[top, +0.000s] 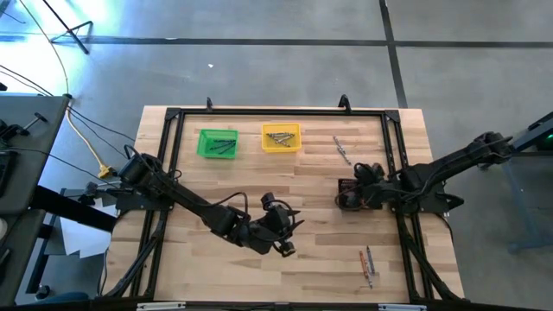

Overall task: Sort crayons
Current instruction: Put the orange crayon into the black bin

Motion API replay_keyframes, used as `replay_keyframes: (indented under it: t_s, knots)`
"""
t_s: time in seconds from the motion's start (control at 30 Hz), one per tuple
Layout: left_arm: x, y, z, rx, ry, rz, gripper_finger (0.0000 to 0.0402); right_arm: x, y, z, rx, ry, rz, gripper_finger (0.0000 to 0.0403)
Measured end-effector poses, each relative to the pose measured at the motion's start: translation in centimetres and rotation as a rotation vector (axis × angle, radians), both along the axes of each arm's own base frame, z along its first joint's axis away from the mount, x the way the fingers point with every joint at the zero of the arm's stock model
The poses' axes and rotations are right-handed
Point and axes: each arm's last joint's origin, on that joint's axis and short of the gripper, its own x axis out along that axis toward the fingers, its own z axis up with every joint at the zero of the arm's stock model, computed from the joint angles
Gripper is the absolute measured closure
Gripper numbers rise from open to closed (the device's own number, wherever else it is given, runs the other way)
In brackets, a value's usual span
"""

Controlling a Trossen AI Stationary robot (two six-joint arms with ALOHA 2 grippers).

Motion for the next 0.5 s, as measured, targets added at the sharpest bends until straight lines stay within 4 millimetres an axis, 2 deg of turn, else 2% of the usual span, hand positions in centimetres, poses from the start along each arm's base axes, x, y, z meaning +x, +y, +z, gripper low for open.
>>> replay_keyframes:
  t_s: [0.37,0.5]
  knots:
    - [0.00,0.02,0.00,0.000,0.000,0.001,0.0286,-0.90,-0.12,-0.63,0.070,0.107,-0.029,0.0400]
    - [0.00,0.02,0.00,0.000,0.000,0.000,0.0286,-0.92,0.04,-0.69,0.120,0.126,-0.001,0.0379]
